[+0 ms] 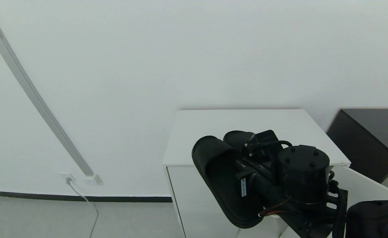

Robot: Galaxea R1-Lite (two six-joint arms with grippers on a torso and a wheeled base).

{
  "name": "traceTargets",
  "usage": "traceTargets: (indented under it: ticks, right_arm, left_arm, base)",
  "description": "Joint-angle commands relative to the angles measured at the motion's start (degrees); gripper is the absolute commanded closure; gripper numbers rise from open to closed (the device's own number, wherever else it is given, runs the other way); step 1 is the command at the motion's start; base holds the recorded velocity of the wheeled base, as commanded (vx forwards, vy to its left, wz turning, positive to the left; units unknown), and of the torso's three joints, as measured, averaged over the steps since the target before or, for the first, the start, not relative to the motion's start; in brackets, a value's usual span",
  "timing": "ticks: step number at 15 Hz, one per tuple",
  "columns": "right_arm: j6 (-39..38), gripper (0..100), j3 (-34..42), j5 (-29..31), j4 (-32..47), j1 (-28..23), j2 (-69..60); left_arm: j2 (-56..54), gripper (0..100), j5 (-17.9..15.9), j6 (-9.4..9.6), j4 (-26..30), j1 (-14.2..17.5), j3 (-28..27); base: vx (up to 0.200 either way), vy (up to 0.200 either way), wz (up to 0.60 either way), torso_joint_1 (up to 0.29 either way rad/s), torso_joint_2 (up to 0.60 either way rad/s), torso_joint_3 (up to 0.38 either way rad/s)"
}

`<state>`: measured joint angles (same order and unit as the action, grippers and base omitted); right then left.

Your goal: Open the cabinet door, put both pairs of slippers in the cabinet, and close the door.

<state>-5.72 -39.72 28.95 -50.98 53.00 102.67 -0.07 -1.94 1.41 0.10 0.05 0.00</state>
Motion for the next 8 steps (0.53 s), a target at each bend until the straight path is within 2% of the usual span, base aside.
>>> traceTargets:
  ticks: [1, 7, 8]
  right_arm:
    - [0.0, 100, 0.0, 0.0, 0.0, 0.2, 0.0]
    - [0.1, 100, 0.0, 0.0, 0.0, 0.3, 0.4]
    - [0.1, 100, 0.1, 0.0, 0.0, 0.5, 0.4]
  left_arm:
    - [0.1, 100, 0.0, -0.01, 0.0, 0.0, -0.1]
    - [0.1, 100, 0.0, -0.01, 0.0, 0.0, 0.0]
    - [0.1, 100, 0.0, -0.01, 0.0, 0.0, 0.0]
  base:
    - [-0.200, 0.000, 0.00, 0.012, 0.01, -0.002]
    - [-0.200, 0.000, 0.00, -0.001, 0.00, 0.003]
    - [0.000, 0.000, 0.00, 0.000, 0.00, 0.000]
